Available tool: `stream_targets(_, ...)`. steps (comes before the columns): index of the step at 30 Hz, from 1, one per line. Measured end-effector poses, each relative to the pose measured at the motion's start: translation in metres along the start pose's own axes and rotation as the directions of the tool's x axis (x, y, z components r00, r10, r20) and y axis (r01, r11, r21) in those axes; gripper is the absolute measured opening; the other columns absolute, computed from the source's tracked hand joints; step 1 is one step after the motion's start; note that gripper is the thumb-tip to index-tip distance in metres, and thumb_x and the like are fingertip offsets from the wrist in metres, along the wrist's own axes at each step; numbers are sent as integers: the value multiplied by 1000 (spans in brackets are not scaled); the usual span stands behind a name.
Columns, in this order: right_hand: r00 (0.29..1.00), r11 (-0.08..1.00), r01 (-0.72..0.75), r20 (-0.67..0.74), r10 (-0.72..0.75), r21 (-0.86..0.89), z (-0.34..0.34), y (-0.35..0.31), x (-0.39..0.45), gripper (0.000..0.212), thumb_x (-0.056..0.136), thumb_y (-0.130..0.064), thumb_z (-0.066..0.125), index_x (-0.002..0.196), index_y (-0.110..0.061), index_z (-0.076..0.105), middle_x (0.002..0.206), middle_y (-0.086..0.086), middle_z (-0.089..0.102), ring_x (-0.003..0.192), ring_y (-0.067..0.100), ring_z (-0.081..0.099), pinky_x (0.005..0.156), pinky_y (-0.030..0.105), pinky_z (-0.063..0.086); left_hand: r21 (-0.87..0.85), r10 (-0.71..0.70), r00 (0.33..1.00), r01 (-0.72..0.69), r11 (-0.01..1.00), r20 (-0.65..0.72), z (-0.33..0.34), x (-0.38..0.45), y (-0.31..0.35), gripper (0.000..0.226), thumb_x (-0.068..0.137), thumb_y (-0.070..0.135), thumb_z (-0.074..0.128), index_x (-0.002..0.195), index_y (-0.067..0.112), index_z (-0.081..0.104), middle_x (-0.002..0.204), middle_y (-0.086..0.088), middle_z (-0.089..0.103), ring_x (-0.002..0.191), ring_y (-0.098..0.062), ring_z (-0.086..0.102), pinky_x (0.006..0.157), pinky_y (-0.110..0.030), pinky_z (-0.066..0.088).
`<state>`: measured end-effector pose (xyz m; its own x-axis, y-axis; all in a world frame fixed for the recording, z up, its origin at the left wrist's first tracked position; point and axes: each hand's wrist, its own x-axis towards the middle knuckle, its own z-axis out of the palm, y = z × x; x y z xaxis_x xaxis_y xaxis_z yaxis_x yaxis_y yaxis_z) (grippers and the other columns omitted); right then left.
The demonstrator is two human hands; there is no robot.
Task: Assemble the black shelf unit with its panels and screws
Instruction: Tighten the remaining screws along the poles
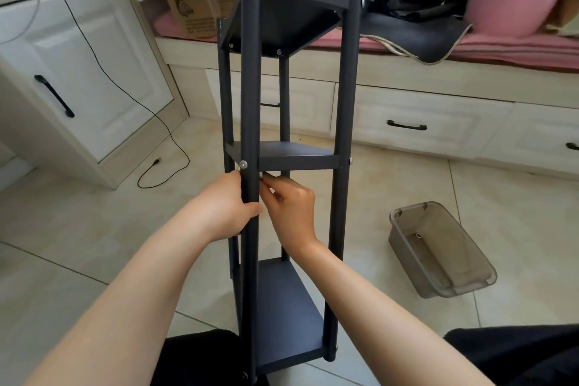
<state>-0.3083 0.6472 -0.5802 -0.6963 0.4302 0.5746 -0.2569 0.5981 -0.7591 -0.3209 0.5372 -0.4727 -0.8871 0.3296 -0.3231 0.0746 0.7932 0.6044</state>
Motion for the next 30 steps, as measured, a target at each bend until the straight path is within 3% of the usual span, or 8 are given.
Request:
stream_targets(5,999,999,24,-34,-23,23,9,3,4,12,89,-11,70,85,-2,77,69,7,69,59,18,59,54,38,51,-20,-7,1000,7,1000,-6,-2,2,-1,23,94,16,67,109,19,50,106,-11,67,99,-31,67,90,-48,57)
stream_targets(12,999,998,24,-31,-23,60,13,4,6,10,90,-7,69,86,-2,76,75,8,70,65,16,59,59,36,51,-27,-12,1000,12,1000,0,-2,3,1,25,94,17,68,113,17,53,106,-11,68,97,-32,69,88,-48,58)
stream_targets(17,995,997,-37,95,30,64,-1,5,2,13,95,-10,63,92,-3,74,79,5,66,67,12,52,62,23,45,-24,-17,1000,17,1000,8,-1,1,3,30,94,16,67,121,14,52,107,-14,67,97,-33,69,87,-49,59)
stream_targets(22,950,994,-106,295,100,5,-33,7,2,18,98,-17,60,101,-7,74,88,5,70,80,17,62,75,31,53,13,-26,1000,26,1000,-1,0,-3,7,27,95,18,67,114,18,47,108,-13,66,97,-32,68,88,-49,58)
stream_targets(25,907,986,-159,389,163,-43,-51,4,5,22,99,-19,57,110,-10,73,103,0,73,93,13,64,84,21,51,15,-31,1000,31,999,-5,0,-5,10,28,95,18,67,117,15,50,107,-13,67,97,-32,68,87,-48,59)
stream_targets(28,881,980,-179,431,198,-84,-63,-2,10,21,98,-18,58,109,-11,75,94,-7,70,83,3,61,75,4,42,29,-26,1000,27,999,-4,2,-7,13,25,95,18,67,114,14,51,106,-13,67,96,-31,68,86,-47,59)
stream_targets(30,867,977,-184,451,211,-105,-67,-8,14,21,98,-18,58,107,-11,75,91,-7,69,78,2,60,68,4,40,34,-25,1000,25,999,-4,2,-8,14,25,95,17,66,115,12,52,104,-14,67,94,-31,69,85,-48,60)
